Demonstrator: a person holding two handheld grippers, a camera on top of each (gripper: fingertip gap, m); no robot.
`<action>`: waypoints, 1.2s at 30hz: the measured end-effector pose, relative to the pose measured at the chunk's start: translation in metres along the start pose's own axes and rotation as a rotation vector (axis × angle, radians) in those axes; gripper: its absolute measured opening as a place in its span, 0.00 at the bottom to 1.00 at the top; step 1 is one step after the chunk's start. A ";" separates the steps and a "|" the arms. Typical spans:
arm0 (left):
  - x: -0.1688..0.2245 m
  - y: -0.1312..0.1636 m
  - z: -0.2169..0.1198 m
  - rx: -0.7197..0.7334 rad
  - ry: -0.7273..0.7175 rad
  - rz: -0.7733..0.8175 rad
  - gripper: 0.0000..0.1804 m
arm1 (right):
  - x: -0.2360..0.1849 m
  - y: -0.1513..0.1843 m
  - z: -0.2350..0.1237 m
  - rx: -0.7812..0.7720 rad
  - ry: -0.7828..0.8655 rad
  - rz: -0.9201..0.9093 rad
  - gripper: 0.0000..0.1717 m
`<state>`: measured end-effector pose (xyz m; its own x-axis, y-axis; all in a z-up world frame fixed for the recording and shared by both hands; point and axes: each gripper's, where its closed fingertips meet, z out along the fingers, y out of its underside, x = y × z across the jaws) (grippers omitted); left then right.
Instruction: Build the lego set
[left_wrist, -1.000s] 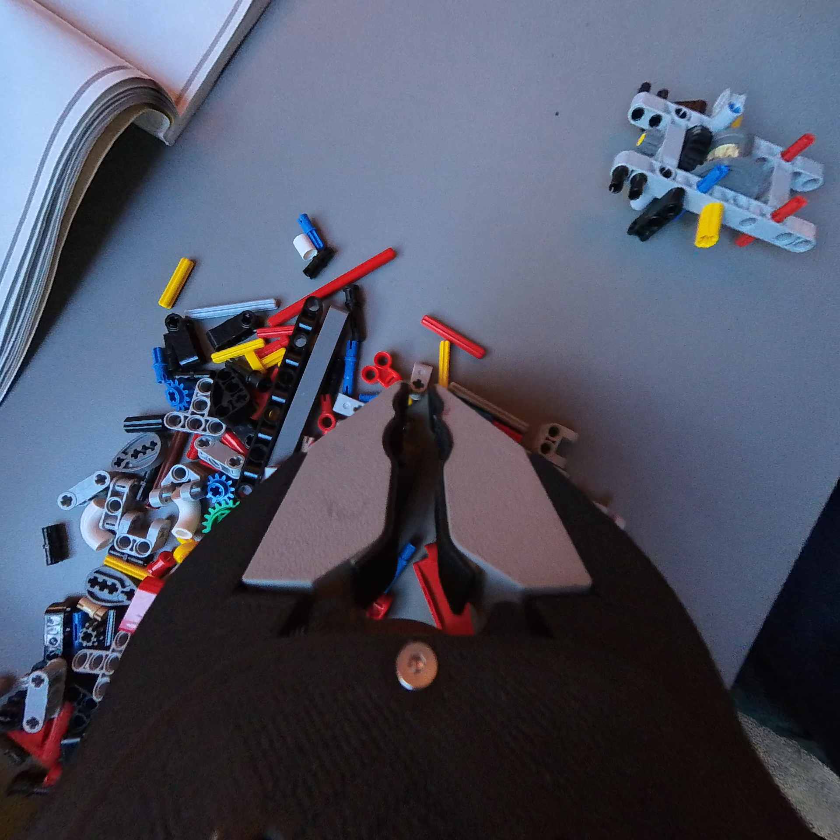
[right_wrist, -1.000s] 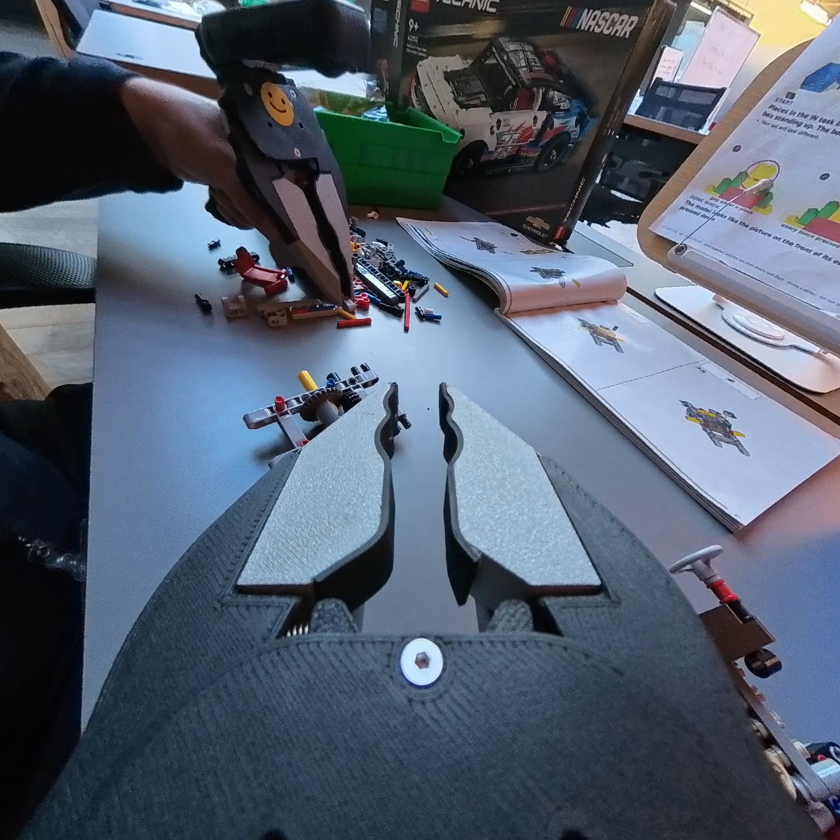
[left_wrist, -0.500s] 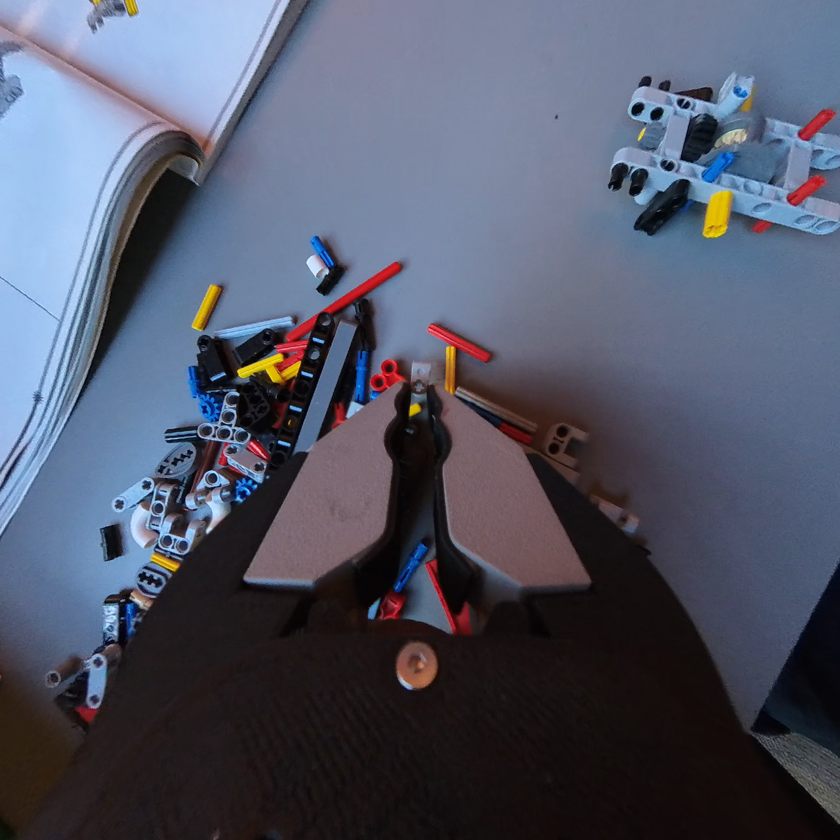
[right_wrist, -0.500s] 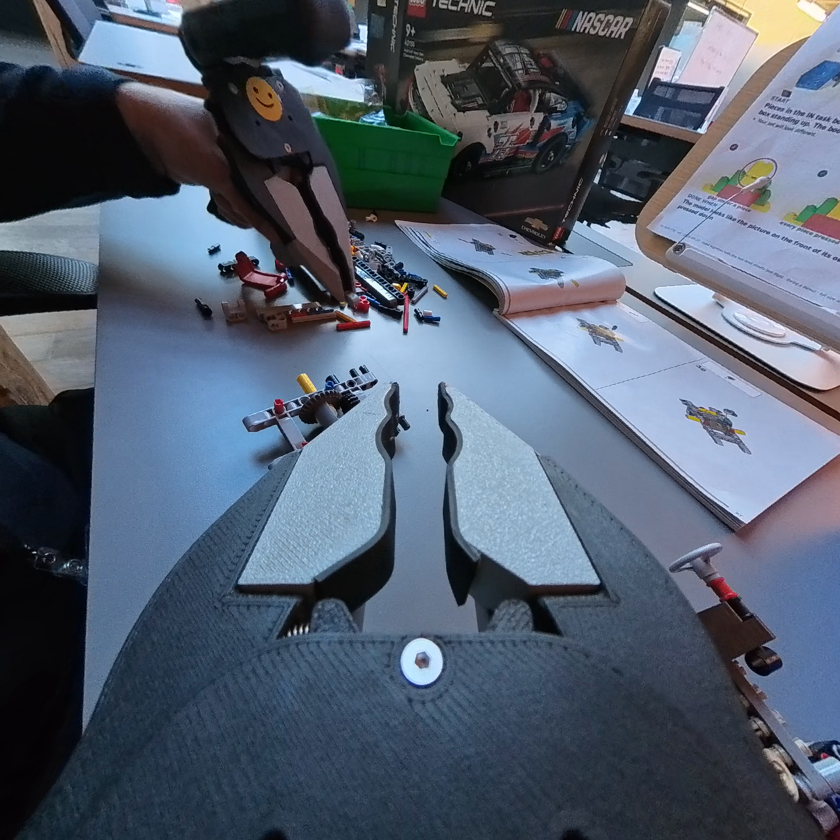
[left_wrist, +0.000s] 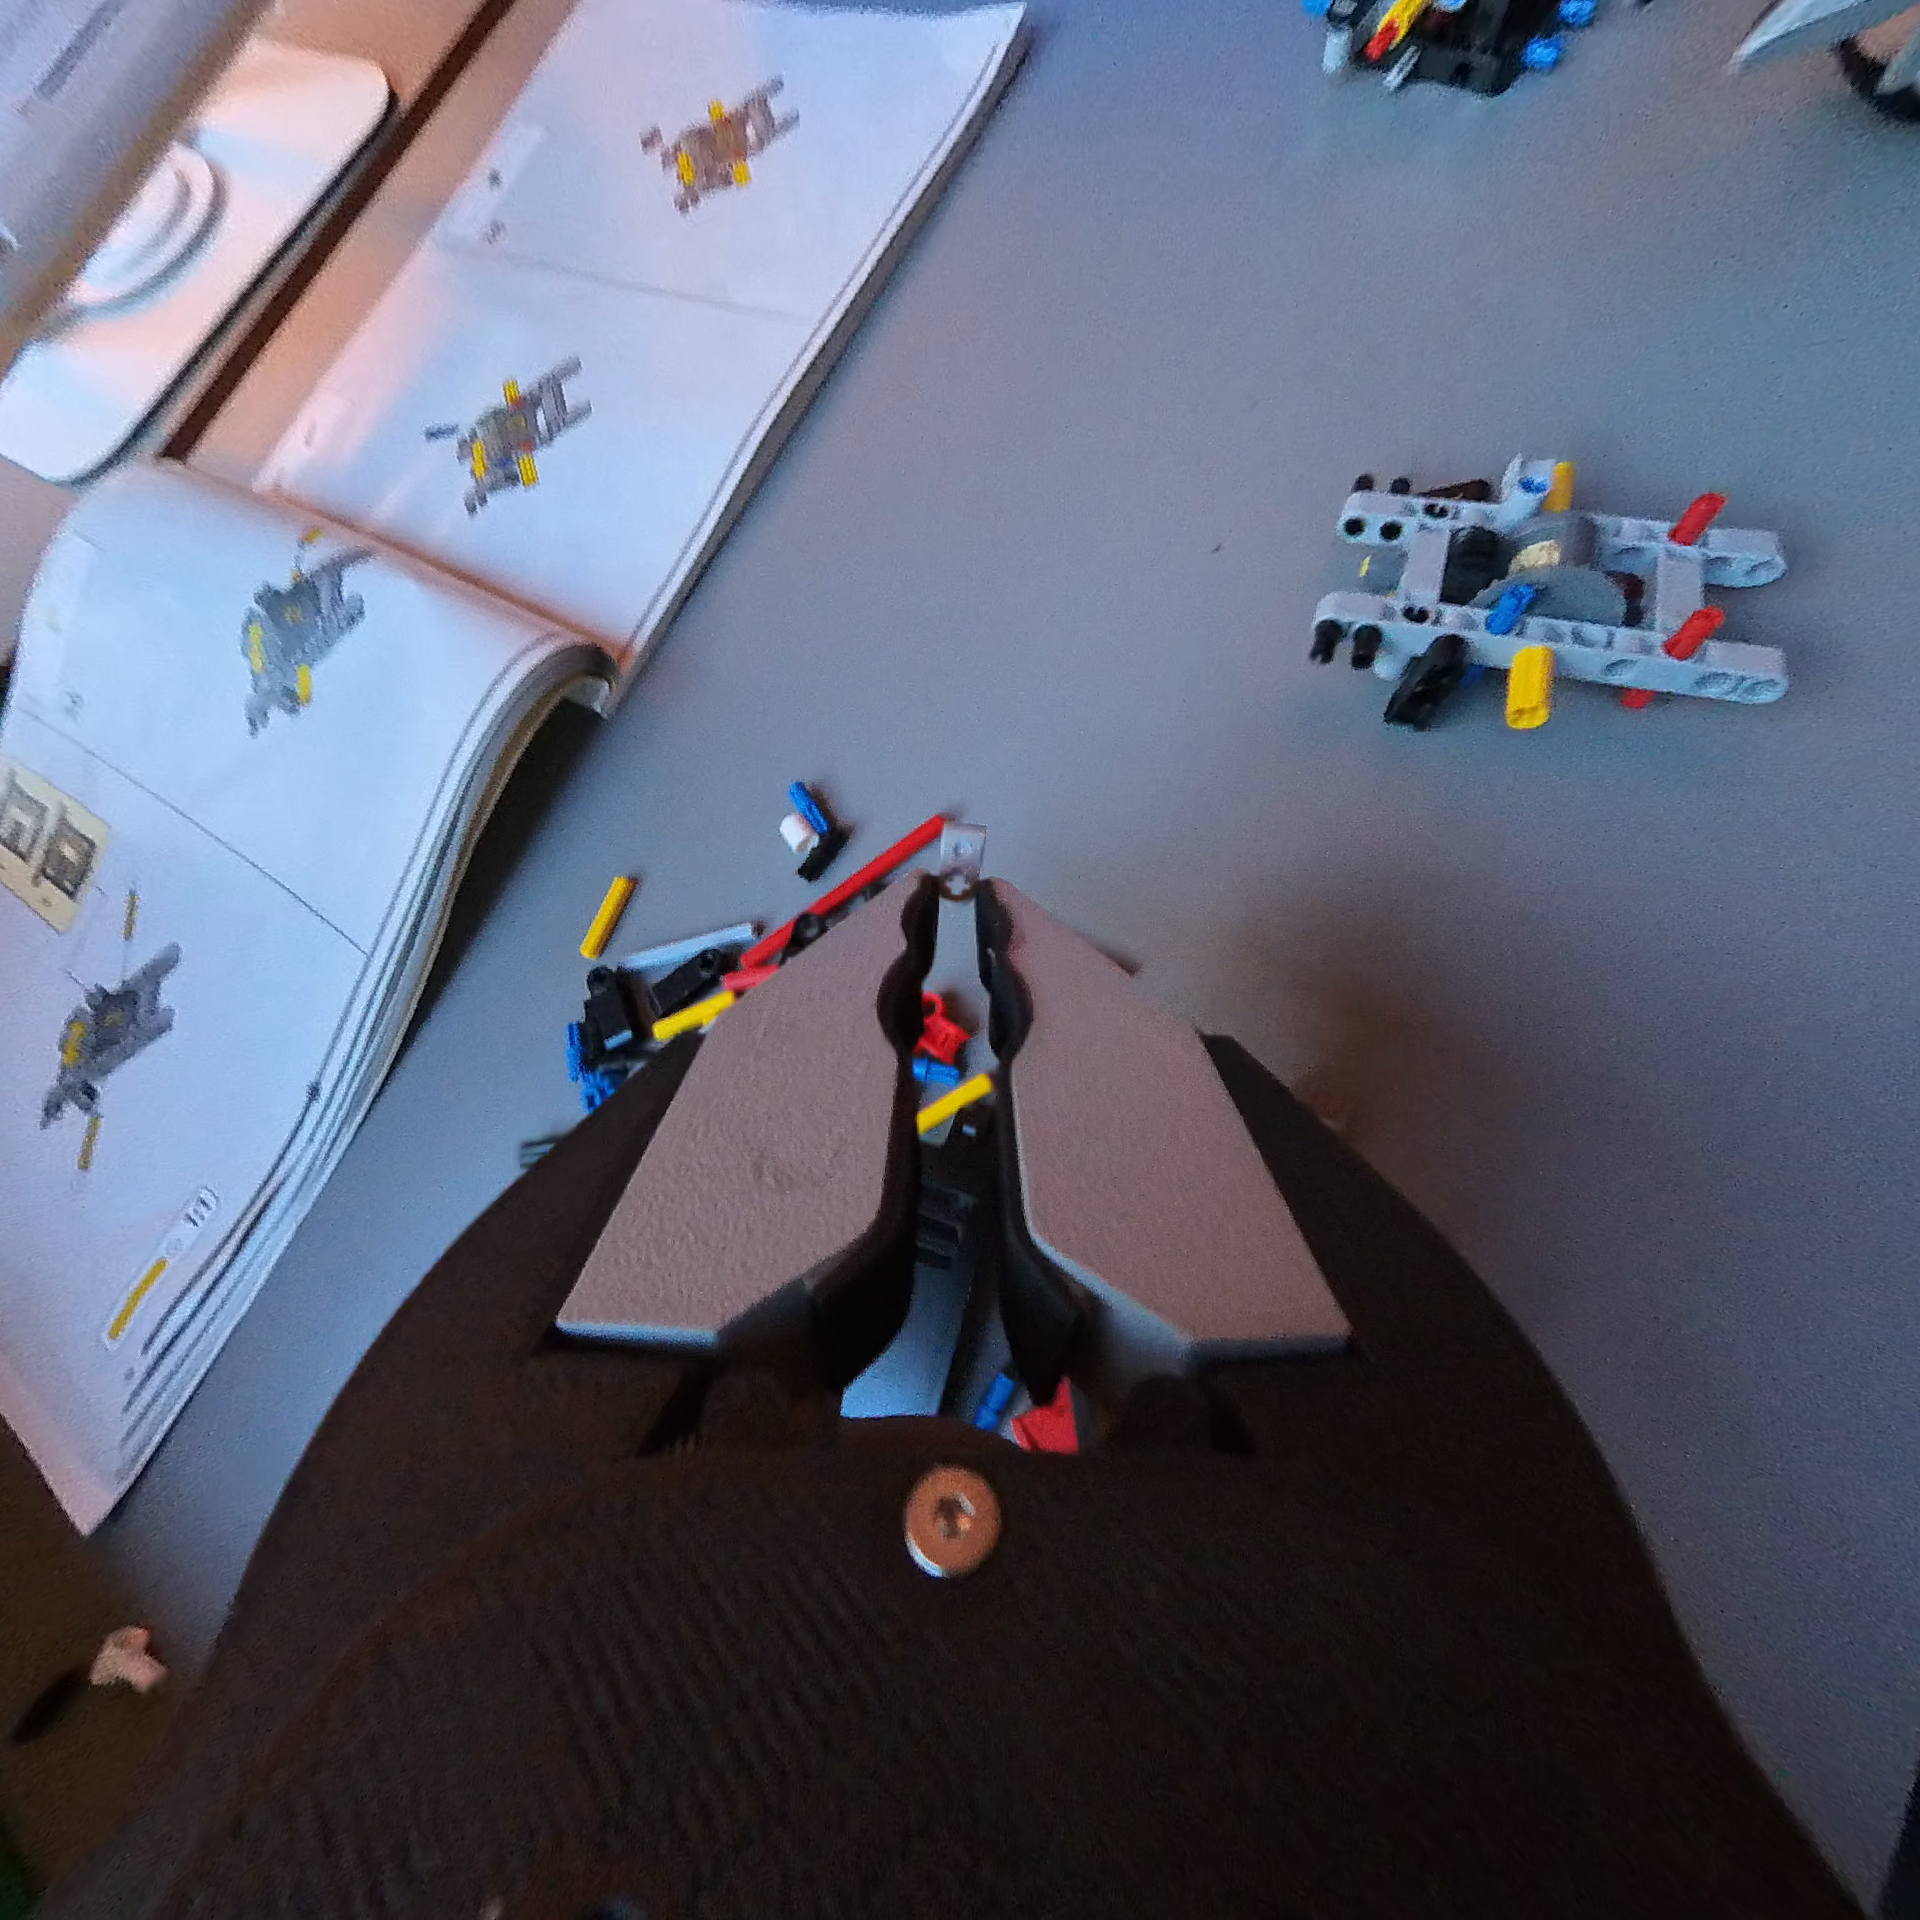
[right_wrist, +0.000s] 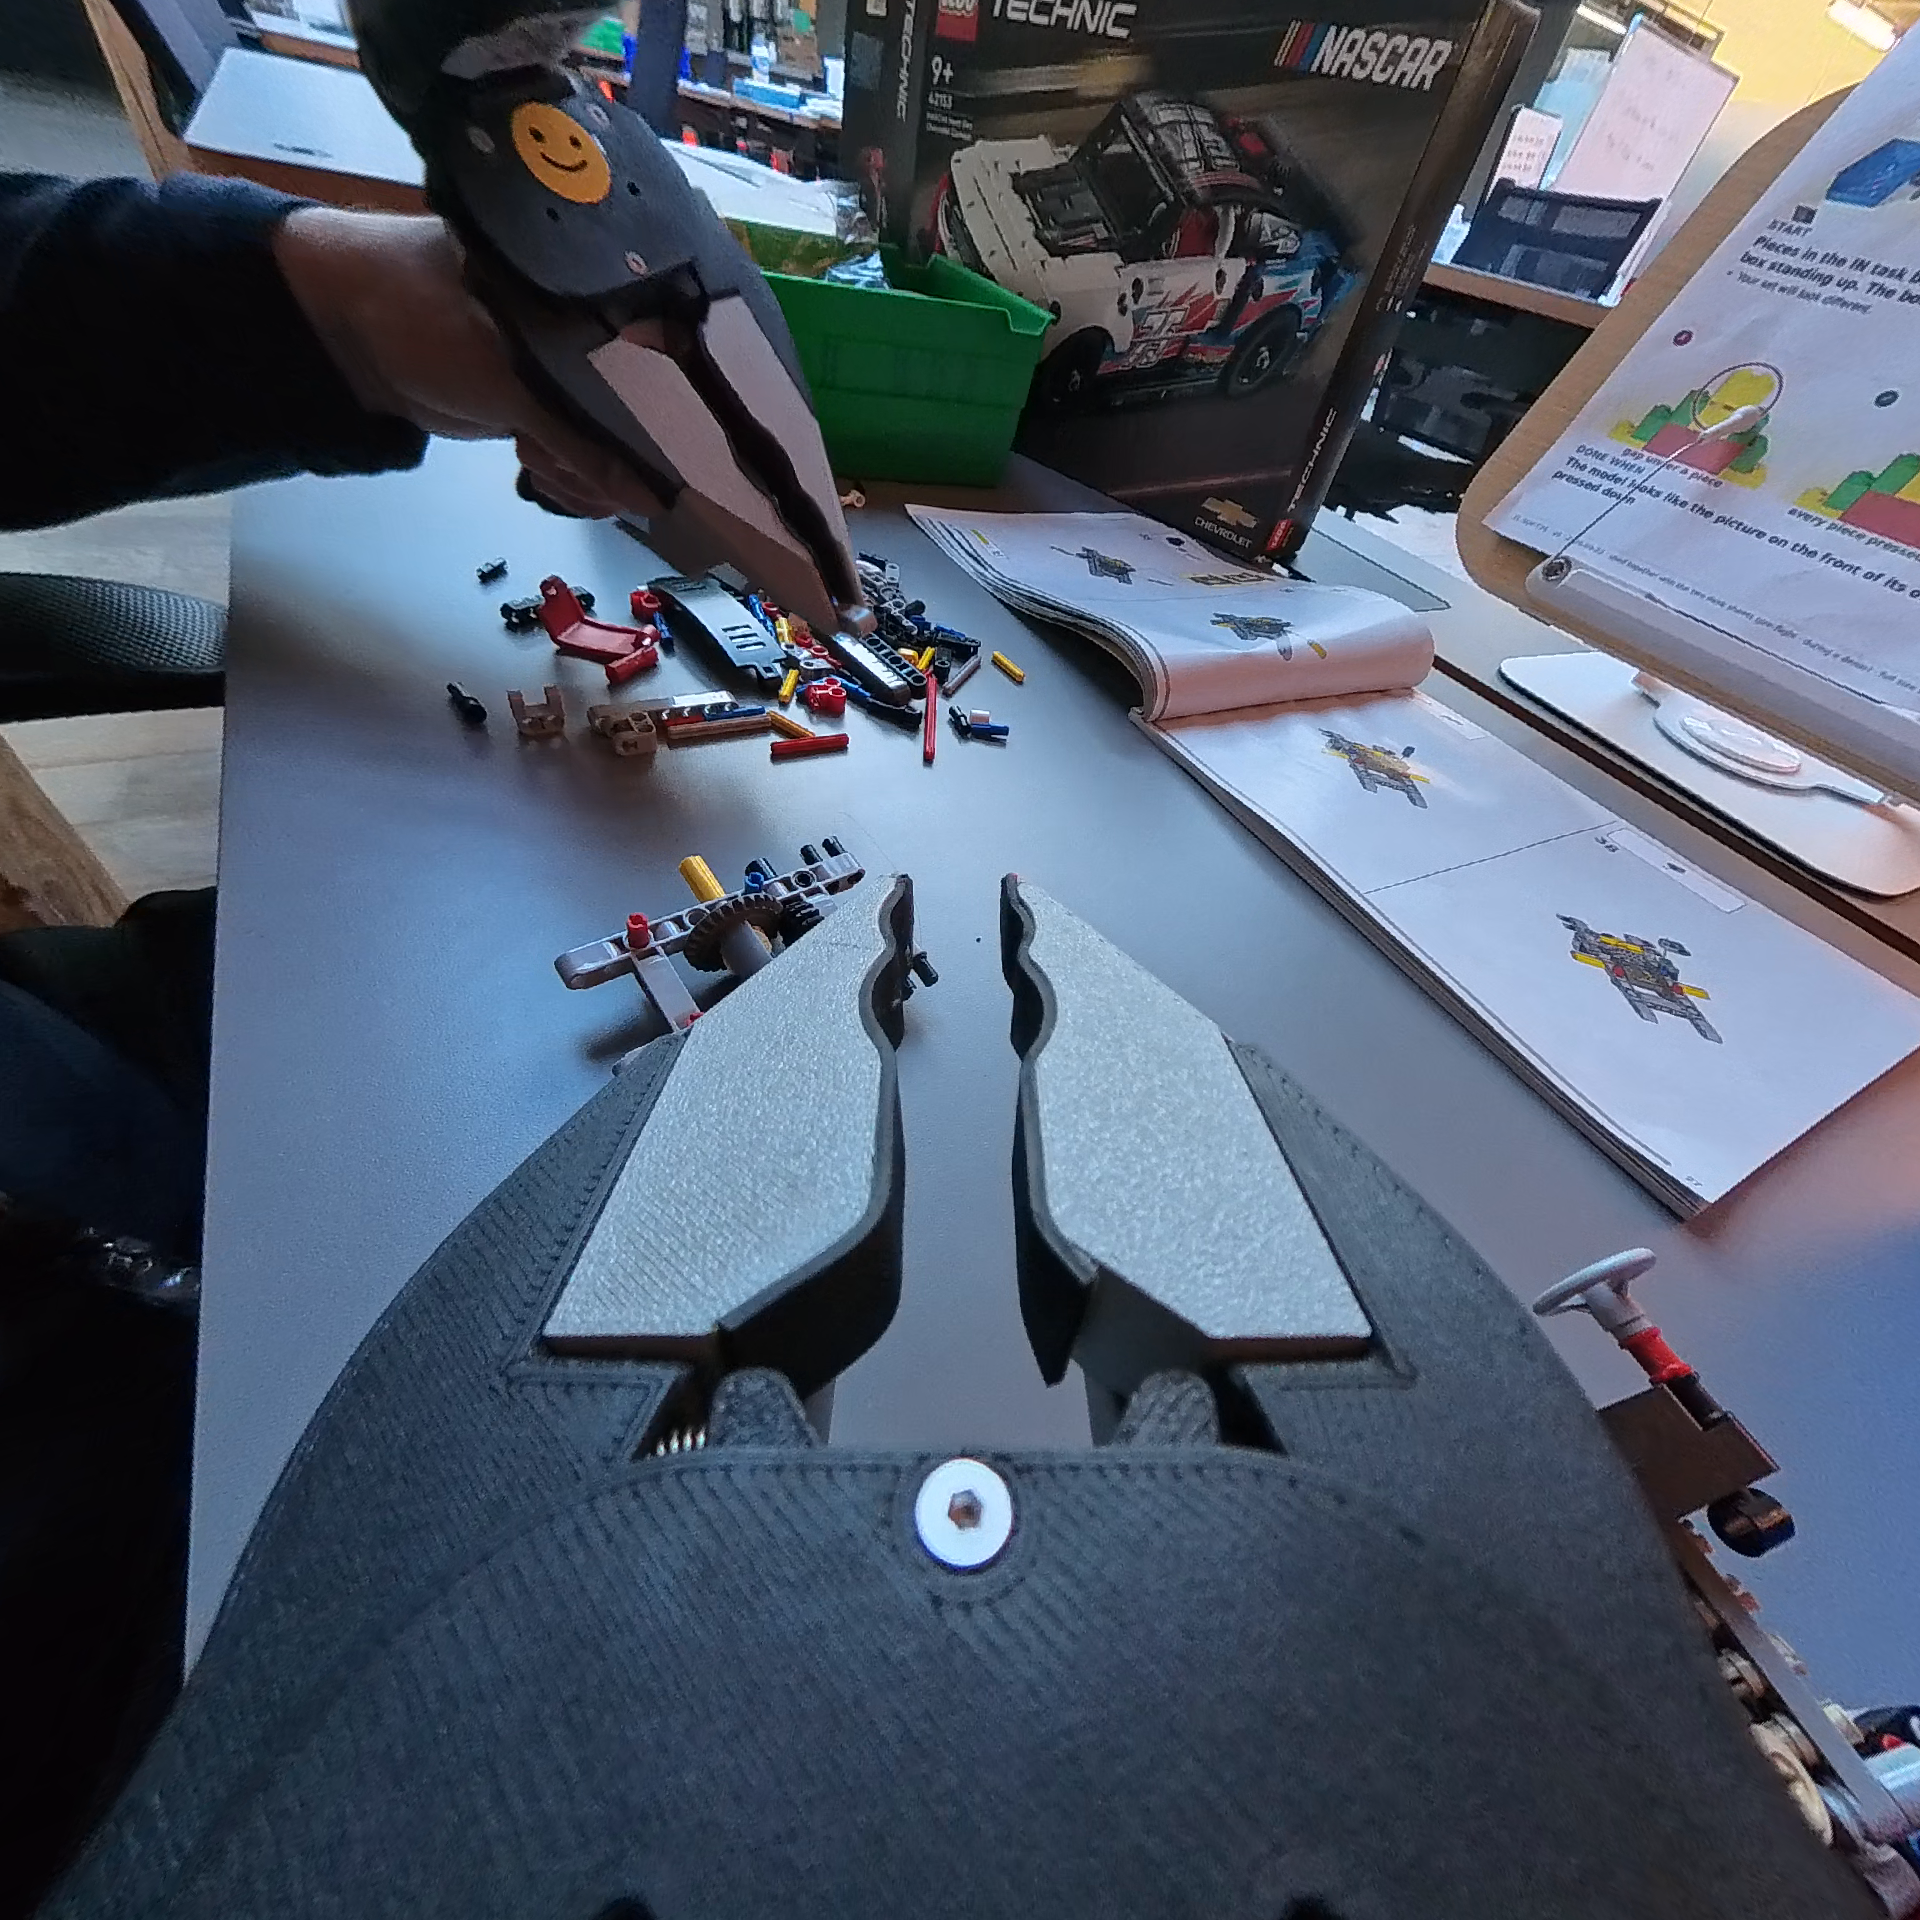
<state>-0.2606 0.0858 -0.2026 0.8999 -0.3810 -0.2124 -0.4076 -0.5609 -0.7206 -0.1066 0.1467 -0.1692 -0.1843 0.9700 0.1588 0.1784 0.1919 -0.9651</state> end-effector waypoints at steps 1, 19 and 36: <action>0.002 -0.005 -0.001 0.024 -0.001 0.026 0.03 | 0.000 0.000 0.000 0.000 -0.001 0.000 0.08; 0.057 -0.067 -0.004 0.286 -0.116 0.416 0.02 | 0.001 -0.004 -0.003 0.040 -0.010 0.017 0.08; 0.099 -0.092 -0.026 0.460 -0.408 0.942 0.02 | -0.064 -0.041 0.014 0.063 -0.407 0.183 0.08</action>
<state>-0.1377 0.0806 -0.1398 0.2808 -0.1937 -0.9400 -0.9317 0.1802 -0.3154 -0.1154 0.0745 -0.1426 -0.5225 0.8469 -0.0986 0.1864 0.0006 -0.9825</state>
